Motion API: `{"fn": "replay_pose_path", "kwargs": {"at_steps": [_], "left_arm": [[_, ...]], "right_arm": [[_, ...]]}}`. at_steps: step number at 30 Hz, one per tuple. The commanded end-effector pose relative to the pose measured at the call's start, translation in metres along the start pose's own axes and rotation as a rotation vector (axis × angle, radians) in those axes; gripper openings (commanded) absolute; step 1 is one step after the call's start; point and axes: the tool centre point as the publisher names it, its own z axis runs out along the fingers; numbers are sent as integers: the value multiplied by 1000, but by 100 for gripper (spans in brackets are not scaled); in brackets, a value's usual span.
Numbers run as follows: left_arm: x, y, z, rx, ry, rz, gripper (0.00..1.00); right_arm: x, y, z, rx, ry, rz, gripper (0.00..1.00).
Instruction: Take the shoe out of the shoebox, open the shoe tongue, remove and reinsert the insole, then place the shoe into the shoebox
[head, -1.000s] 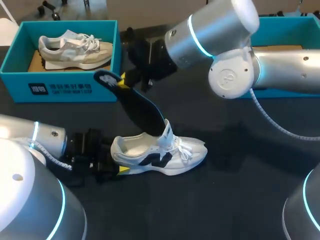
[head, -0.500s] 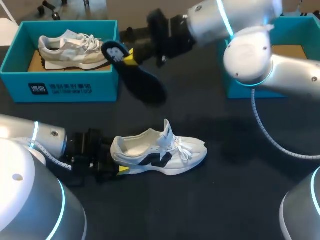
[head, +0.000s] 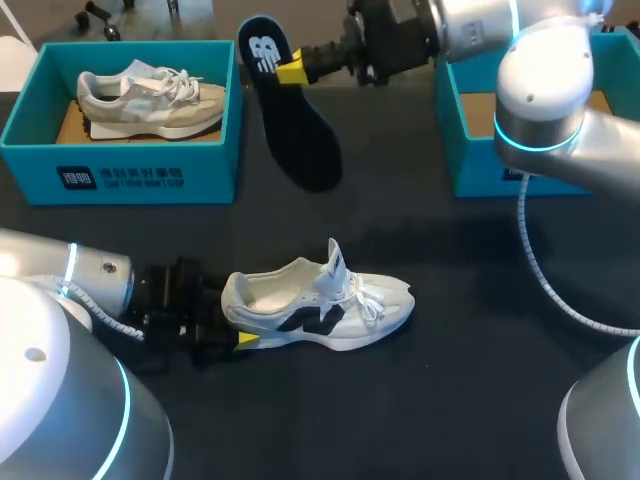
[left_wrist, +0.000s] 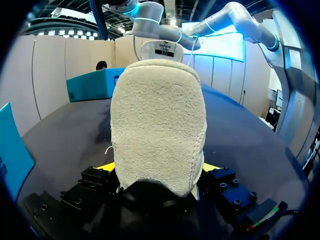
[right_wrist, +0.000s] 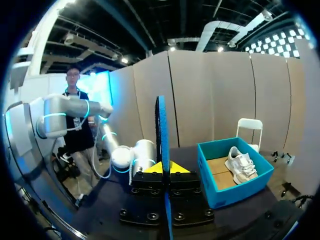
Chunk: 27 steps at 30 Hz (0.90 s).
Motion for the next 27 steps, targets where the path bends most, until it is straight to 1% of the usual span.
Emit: {"fn": "replay_pose_path", "kwargs": {"at_steps": [1,3,5,6,26,27], "left_arm": [[-2,3,5,-5,2,0,0],[-2,3,5,-5,2,0,0],[-2,3,5,-5,2,0,0],[-2,3,5,-5,2,0,0],[-2,3,5,-5,2,0,0],[-2,3,5,-5,2,0,0]], "right_arm": [[-7,7,-6,-13,48,24,0],[-8,10,-8,-19,68,48,0],[-10,14,-9,-50,80,65,0],[-11,17,-9,-82,81,70,0],[-11,17,-9,-82,81,70,0],[-11,18,-12,-98,71,73,0]]}}
